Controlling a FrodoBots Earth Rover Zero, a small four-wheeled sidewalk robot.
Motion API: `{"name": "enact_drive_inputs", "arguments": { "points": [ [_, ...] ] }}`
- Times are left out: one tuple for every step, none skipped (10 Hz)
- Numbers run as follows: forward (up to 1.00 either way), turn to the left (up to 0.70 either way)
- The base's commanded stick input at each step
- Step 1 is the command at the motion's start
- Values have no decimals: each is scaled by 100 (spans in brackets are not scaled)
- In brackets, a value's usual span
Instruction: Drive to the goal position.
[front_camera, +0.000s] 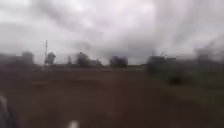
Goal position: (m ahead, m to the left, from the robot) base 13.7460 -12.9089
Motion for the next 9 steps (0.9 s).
{"name": "enact_drive_inputs", "arguments": {
  "points": [
    [70,23],
    [70,2],
    [70,0],
    [70,0],
    [70,0],
    [70,0],
    [70,0],
    [70,0],
    [70,0]
  ]
}}
